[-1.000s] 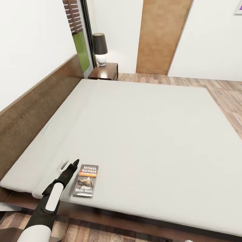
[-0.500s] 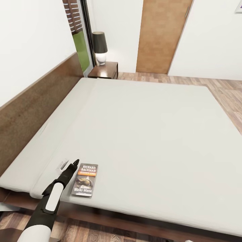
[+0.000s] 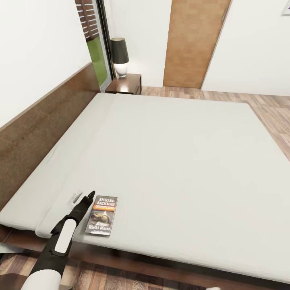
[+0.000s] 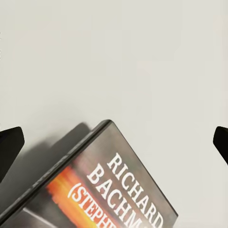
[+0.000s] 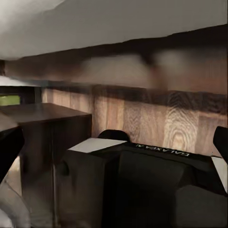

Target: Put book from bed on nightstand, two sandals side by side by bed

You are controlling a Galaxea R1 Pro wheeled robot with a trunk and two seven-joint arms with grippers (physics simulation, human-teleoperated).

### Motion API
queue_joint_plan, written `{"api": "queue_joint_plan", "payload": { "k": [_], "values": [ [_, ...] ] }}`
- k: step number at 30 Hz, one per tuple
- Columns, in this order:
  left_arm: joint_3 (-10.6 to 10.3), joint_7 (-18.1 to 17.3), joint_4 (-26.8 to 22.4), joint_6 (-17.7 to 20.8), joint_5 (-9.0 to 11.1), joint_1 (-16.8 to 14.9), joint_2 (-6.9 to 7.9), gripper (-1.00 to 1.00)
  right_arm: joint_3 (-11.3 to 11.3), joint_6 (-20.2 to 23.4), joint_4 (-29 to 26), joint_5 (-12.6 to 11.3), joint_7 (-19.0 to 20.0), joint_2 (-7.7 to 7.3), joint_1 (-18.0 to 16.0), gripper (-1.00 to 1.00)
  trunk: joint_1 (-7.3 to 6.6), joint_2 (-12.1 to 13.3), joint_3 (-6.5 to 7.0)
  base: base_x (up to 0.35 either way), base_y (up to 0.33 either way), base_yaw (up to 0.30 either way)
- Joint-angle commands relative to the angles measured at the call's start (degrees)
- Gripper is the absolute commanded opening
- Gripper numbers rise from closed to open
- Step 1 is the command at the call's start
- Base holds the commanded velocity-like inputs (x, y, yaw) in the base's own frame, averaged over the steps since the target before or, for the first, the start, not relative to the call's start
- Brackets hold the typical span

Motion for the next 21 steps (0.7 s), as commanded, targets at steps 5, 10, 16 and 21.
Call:
{"api": "queue_joint_plan", "payload": {
  "k": [5, 10, 16, 21],
  "values": [
    [0.2, 0.1, 0.0, 0.4, 0.6, 0.0, -0.07, 1.0, 0.7, -0.3, 0.1, 1.3, 3.0, -0.04, 0.0, 1.0, 0.0, 0.0, -0.04, 0.0, 0.0, 0.0],
    [0.2, 0.1, 0.0, 0.4, 0.6, 0.0, -0.07, 1.0, 0.7, -0.3, 0.2, 1.5, 3.3, -0.04, 0.0, 1.0, 0.0, 0.0, -0.04, 0.0, 0.0, 0.0],
    [0.2, 0.1, 0.0, 0.4, 0.6, 0.0, -0.07, 1.0, 0.6, -0.3, 0.2, 1.4, 3.3, -0.04, 0.0, 1.0, 0.0, 0.0, -0.04, 0.0, 0.0, 0.0],
    [0.2, 0.1, 0.0, 0.4, 0.6, 0.0, -0.07, 1.0, 0.6, -0.3, 0.2, 1.3, 3.3, -0.04, 0.0, 1.0, 0.0, 0.0, -0.04, 0.0, 0.0, 0.0]
  ]
}}
